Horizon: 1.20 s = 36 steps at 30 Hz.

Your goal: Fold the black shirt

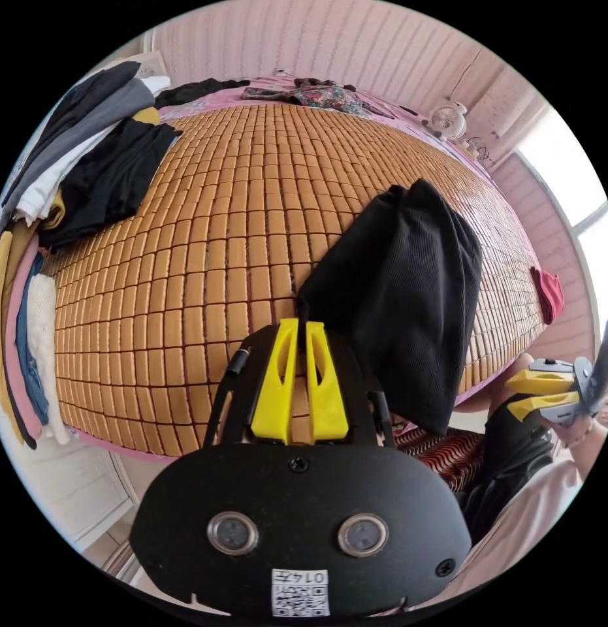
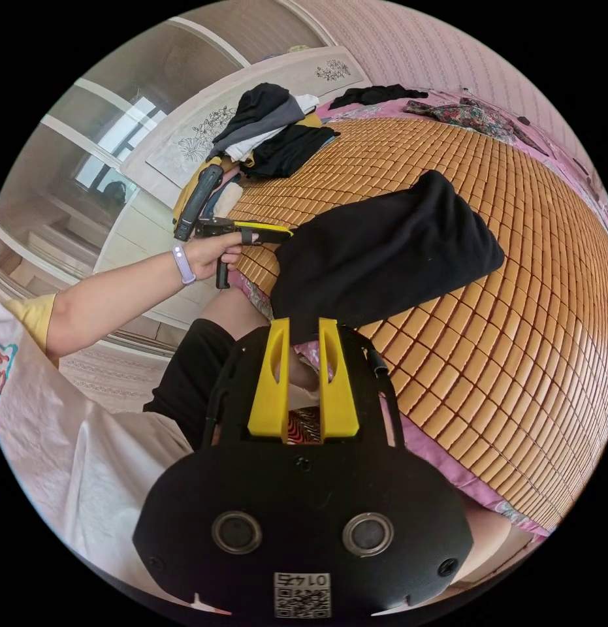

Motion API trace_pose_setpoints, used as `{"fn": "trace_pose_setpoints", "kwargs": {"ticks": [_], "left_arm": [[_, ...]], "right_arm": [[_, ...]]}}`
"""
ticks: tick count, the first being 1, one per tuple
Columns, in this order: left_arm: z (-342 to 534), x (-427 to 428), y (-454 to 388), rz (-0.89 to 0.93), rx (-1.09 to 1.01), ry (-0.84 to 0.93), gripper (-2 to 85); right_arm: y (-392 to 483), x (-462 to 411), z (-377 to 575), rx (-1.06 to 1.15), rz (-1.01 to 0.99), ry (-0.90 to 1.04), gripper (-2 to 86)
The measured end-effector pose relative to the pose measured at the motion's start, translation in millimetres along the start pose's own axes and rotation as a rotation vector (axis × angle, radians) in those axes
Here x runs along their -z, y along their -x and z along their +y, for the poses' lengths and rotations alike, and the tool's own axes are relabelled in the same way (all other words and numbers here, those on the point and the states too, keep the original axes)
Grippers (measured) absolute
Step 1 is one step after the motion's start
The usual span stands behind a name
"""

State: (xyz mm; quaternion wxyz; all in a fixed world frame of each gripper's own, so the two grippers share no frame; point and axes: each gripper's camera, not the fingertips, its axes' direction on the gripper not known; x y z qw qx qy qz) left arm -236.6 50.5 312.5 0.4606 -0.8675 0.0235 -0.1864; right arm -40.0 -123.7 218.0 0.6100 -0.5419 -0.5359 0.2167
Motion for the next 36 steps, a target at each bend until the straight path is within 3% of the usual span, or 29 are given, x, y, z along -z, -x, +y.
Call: {"fn": "trace_pose_setpoints", "kwargs": {"ticks": [3, 4, 8, 13, 17, 20, 28, 32, 36], "left_arm": [[3, 10, -19, 0.111, -0.077, -0.041, 0.1], [10, 20, -29, 0.221, -0.112, -0.102, 0.0], [38, 50, -60, 0.488, -0.218, -0.264, -0.2], [60, 60, -34, 0.747, -0.084, -0.361, -0.4], [63, 75, -27, 0.703, -0.073, -0.355, -0.5], [64, 87, -32, 0.675, -0.079, -0.371, -0.5], [56, 102, -58, 0.731, -0.096, -0.407, -0.6], [51, 108, -85, 0.724, -0.145, -0.408, -0.6], [53, 116, -103, 0.651, -0.166, -0.405, -0.5]], "right_arm": [[-22, 14, 1, -0.067, 0.002, -0.104, 9.9], [-28, 16, 3, -0.084, -0.012, -0.123, 10.2], [-75, 32, 20, -0.231, -0.306, -0.269, 9.1], [-87, 34, 31, -0.178, -0.317, -0.232, 6.3], [-98, 31, 37, -0.214, -0.281, -0.112, 4.1], [-119, 53, 50, -0.278, -0.39, -0.166, 2.7], [-148, 113, 95, -0.291, -0.3, -0.285, 5.3], [-156, 89, 94, -0.391, -0.483, -0.252, 8.8], [-170, 104, 98, -0.441, -0.544, -0.235, 6.3]]}}
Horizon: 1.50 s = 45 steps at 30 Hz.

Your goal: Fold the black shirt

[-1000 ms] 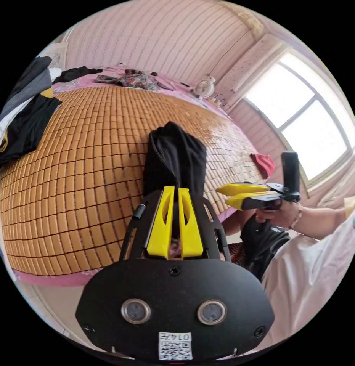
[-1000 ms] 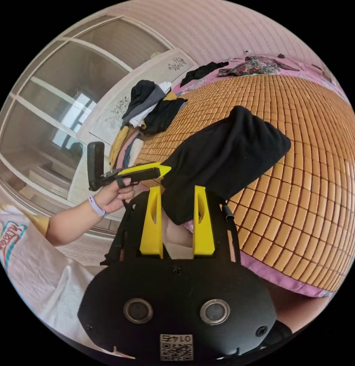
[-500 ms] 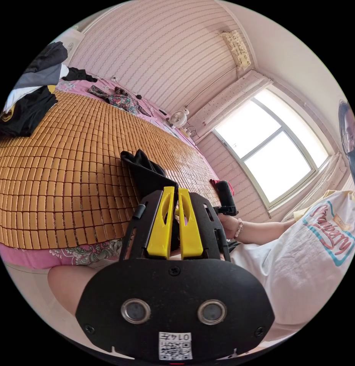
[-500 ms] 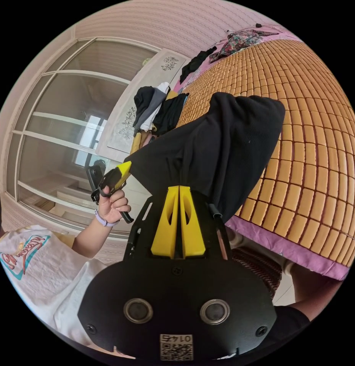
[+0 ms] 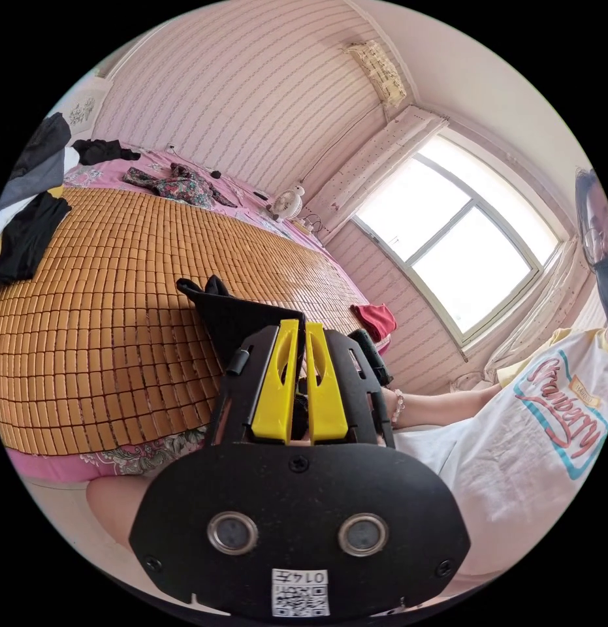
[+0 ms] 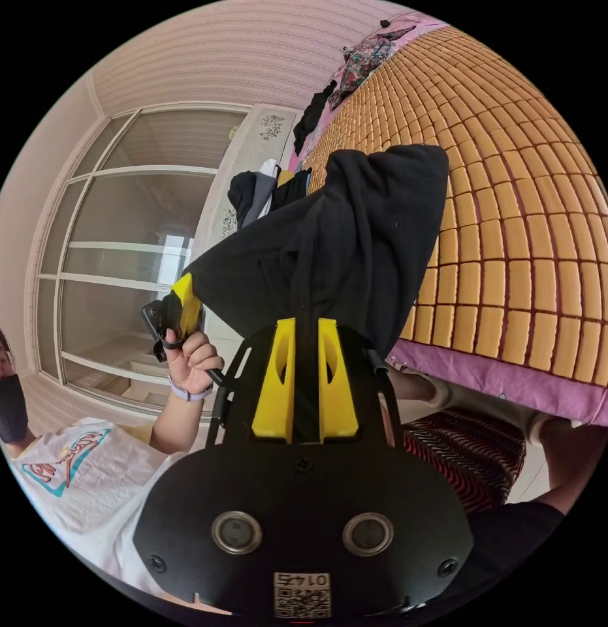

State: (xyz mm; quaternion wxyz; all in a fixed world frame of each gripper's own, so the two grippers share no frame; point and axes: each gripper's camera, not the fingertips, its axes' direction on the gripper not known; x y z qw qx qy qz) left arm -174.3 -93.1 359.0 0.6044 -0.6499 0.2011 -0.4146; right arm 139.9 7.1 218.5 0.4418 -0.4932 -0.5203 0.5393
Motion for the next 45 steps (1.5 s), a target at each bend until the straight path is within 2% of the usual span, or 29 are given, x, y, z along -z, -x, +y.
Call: {"fn": "trace_pose_setpoints", "kwargs": {"ticks": [5, 9, 12, 15, 22, 28, 33, 38, 40, 45], "left_arm": [[2, 17, -15, -0.067, 0.014, -0.069, -0.5], [1, 28, -17, -0.085, 0.045, -0.084, -0.5], [2, 34, -29, -0.099, 0.038, -0.099, -0.5], [5, 33, -49, -0.109, 0.016, -0.111, -0.5], [20, 17, -92, -0.124, -0.021, -0.063, -0.5], [17, 37, -133, -0.184, -0.101, -0.089, -0.6], [-17, 85, -165, -0.269, -0.126, -0.206, -0.6], [-47, 166, -238, -0.261, -0.198, -0.527, -0.7], [-53, 192, -265, -0.251, -0.234, -0.604, -0.7], [-59, 245, -338, -0.262, -0.328, -0.728, -0.7]], "right_arm": [[-4, 94, 10, -0.012, -0.034, -0.161, 3.4], [-2, 175, 27, -0.019, 0.151, -0.228, 2.3], [-2, 213, 47, -0.042, 0.185, -0.261, 1.6], [-3, 237, 74, -0.06, 0.172, -0.323, 1.0], [15, 237, 118, -0.016, 0.151, -0.287, 0.8], [55, 276, 128, 0.067, 0.092, -0.439, 0.7], [177, 332, 97, 0.359, 0.117, -0.504, 0.6], [320, 380, 101, 0.677, 0.083, -0.662, 0.6], [367, 398, 110, 0.768, 0.059, -0.72, 0.6], [477, 422, 151, 0.936, 0.192, -0.804, 0.6]]}}
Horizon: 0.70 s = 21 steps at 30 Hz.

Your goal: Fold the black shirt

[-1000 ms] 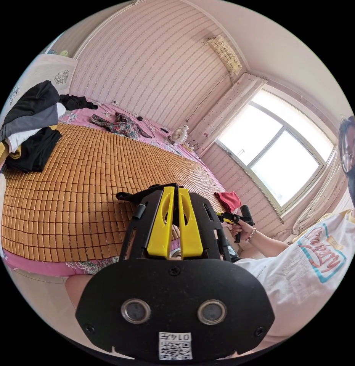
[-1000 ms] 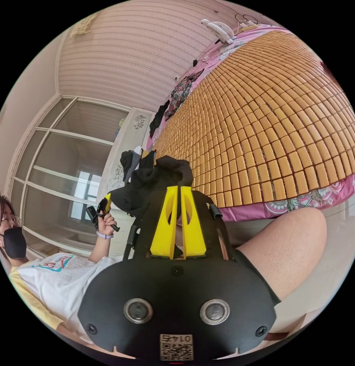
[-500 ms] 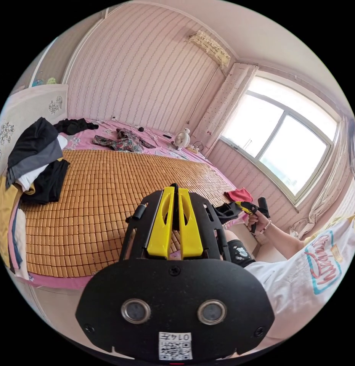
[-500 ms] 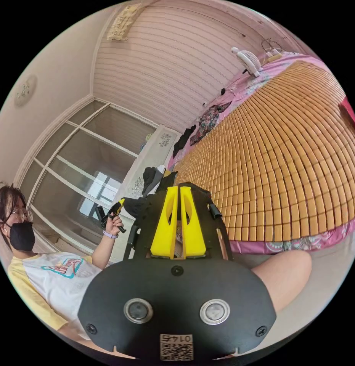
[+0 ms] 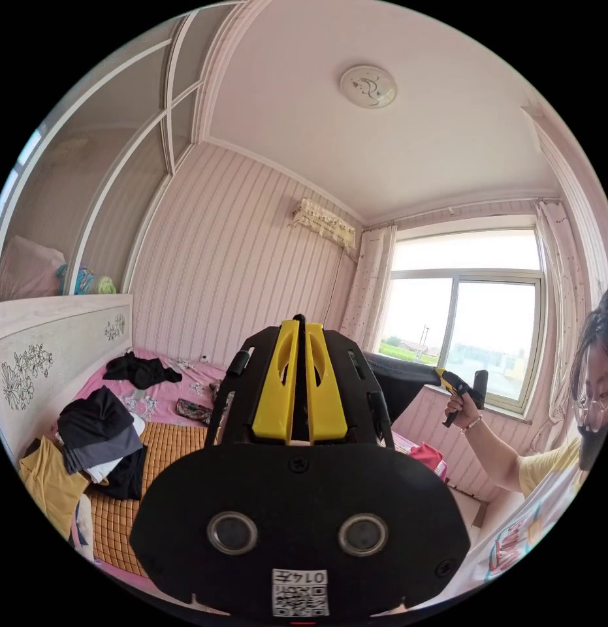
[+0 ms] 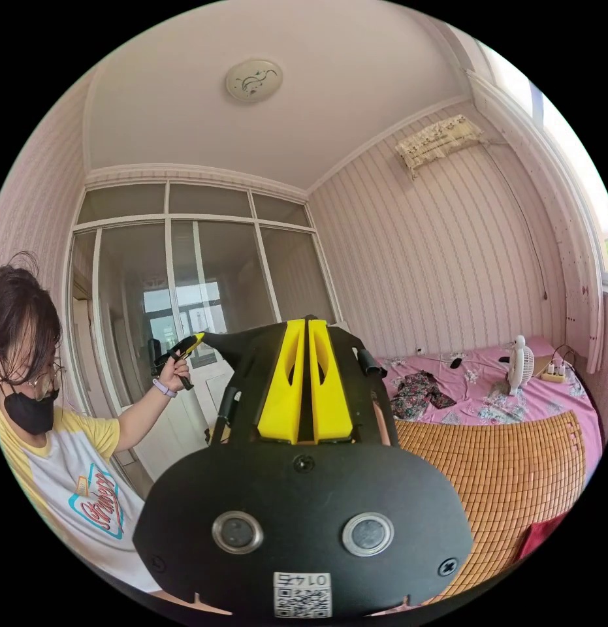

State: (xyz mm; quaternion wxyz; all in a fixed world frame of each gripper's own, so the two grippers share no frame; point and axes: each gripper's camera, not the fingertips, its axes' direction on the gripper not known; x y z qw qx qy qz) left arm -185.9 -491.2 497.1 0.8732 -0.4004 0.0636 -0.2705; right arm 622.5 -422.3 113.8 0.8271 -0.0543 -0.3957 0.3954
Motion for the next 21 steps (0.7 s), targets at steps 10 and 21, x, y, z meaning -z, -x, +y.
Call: {"fn": "trace_pose_setpoints", "kwargs": {"ticks": [10, 21], "left_arm": [[-55, 102, -86, 0.091, -0.129, -0.306, -0.7], [-65, 56, -70, 0.011, -0.139, -0.265, -0.7]], "right_arm": [[124, 79, -57, 0.249, -0.061, -0.228, 0.6], [119, 3, -107, 0.307, 0.121, 0.019, 0.5]]}}
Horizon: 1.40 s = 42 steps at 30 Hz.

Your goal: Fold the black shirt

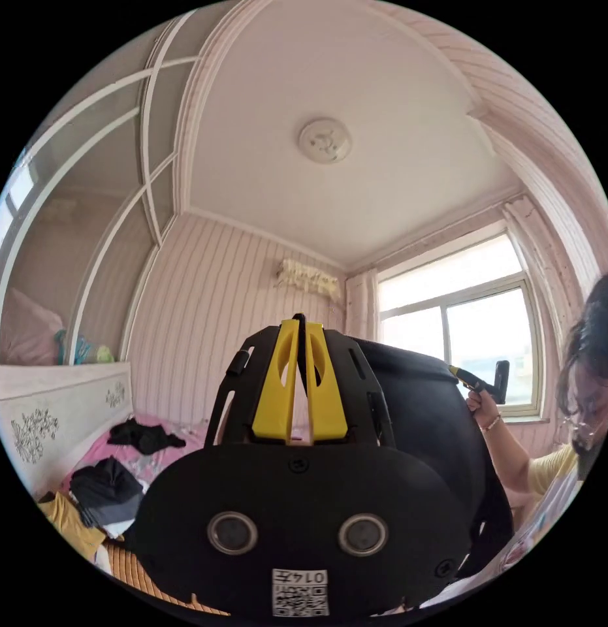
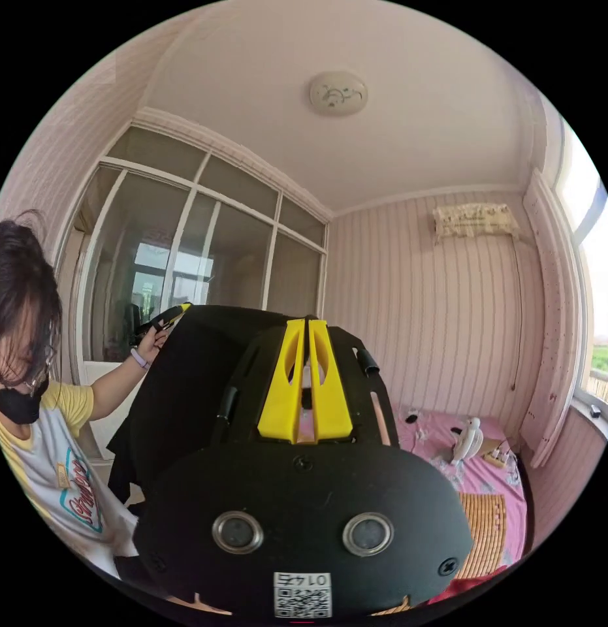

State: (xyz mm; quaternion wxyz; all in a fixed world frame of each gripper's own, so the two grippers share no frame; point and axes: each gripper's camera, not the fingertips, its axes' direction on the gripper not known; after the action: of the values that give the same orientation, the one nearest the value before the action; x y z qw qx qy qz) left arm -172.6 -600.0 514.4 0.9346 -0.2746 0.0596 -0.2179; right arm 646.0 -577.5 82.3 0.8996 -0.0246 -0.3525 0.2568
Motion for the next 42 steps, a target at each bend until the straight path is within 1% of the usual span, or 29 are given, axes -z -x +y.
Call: {"fn": "trace_pose_setpoints", "kwargs": {"ticks": [1, 2, 3, 4, 5, 6, 7, 8, 9, 10, 11, 14, 15, 17, 19, 21, 23, 24, 25, 27, 29, 30, 32, 33, 35, 36, 37, 39, 42], "left_arm": [[25, -27, 16, -0.055, 0.028, 0.105, -0.7], [56, -54, 33, -0.116, 0.038, 0.226, -0.7], [72, -66, 40, -0.147, 0.041, 0.284, -0.7], [105, -88, 56, -0.199, 0.046, 0.384, -0.7], [137, -107, 69, -0.231, 0.055, 0.458, -0.7], [152, -115, 75, -0.241, 0.065, 0.491, -0.7], [177, -133, 84, -0.267, 0.104, 0.565, -0.7], [188, -152, 89, -0.291, 0.134, 0.641, -0.7], [187, -162, 89, -0.292, 0.132, 0.658, -0.7], [173, -179, 86, -0.274, 0.102, 0.634, -0.7], [150, -193, 79, -0.256, 0.049, 0.565, -0.7], [102, -215, 66, -0.269, -0.067, 0.395, -0.7], [97, -217, 66, -0.268, -0.072, 0.373, -0.7], [102, -218, 70, -0.243, -0.065, 0.305, -0.6], [124, -214, 81, -0.206, -0.051, 0.306, -0.6], [158, -212, 102, -0.169, 0.042, 0.368, -0.6], [212, -212, 130, -0.139, 0.131, 0.507, -0.6], [228, -211, 137, -0.134, 0.158, 0.534, -0.6], [262, -207, 150, -0.128, 0.206, 0.59, -0.6], [319, -197, 168, -0.157, 0.266, 0.68, -0.6], [399, -181, 194, -0.191, 0.438, 0.841, -0.6], [417, -176, 200, -0.183, 0.5, 0.873, -0.6], [482, -157, 220, -0.135, 0.715, 0.986, -0.6], [495, -152, 224, -0.144, 0.752, 1.007, -0.6], [528, -136, 234, -0.222, 0.785, 1.086, -0.5], [534, -134, 237, -0.238, 0.778, 1.113, -0.5], [546, -132, 242, -0.266, 0.767, 1.177, -0.5], [563, -128, 249, -0.303, 0.746, 1.253, -0.4], [583, -122, 263, -0.358, 0.731, 1.331, -0.3]], "right_arm": [[-12, -19, 11, -0.028, -0.008, 0.063, 0.5], [-35, -58, 39, -0.08, -0.019, 0.191, 0.5], [-59, -91, 76, -0.158, -0.006, 0.285, 0.5], [-70, -105, 95, -0.204, 0.0, 0.322, 0.5], [-93, -126, 130, -0.31, 0.002, 0.359, 0.5], [-116, -138, 158, -0.447, 0.005, 0.357, 0.5], [-128, -143, 170, -0.533, 0.01, 0.346, 0.5], [-151, -149, 184, -0.702, 0.023, 0.306, 0.5], [-168, -155, 182, -0.775, 0.02, 0.247, 0.5], [-175, -158, 176, -0.784, 0.021, 0.223, 0.5], [-184, -164, 155, -0.763, 0.032, 0.163, 0.5], [-190, -167, 104, -0.652, 0.015, -0.016, 0.6], [-188, -164, 95, -0.619, -0.001, -0.071, 0.6], [-182, -163, 99, -0.561, -0.021, -0.11, 0.6], [-178, -168, 122, -0.51, -0.022, -0.047, 0.6], [-176, -173, 177, -0.501, 0.004, 0.055, 0.6], [-173, -177, 228, -0.508, 0.035, 0.133, 0.7], [-171, -182, 266, -0.526, 0.044, 0.197, 0.7], [-170, -185, 286, -0.54, 0.041, 0.233, 0.7], [-171, -197, 369, -0.65, 0.071, 0.39, 0.7], [-171, -204, 426, -0.748, 0.109, 0.511, 0.7], [-172, -206, 456, -0.815, 0.11, 0.581, 0.8], [-172, -204, 489, -0.907, 0.092, 0.62, 0.8], [-170, -200, 503, -0.953, 0.109, 0.609, 0.8], [-164, -194, 518, -0.982, 0.151, 0.597, 0.8], [-160, -192, 528, -0.995, 0.194, 0.628, 0.9], [-158, -191, 533, -0.998, 0.221, 0.652, 0.9], [-148, -193, 549, -0.982, 0.293, 0.75, 2.1], [-133, -212, 564, -0.932, 0.302, 0.88, 5.3]]}}
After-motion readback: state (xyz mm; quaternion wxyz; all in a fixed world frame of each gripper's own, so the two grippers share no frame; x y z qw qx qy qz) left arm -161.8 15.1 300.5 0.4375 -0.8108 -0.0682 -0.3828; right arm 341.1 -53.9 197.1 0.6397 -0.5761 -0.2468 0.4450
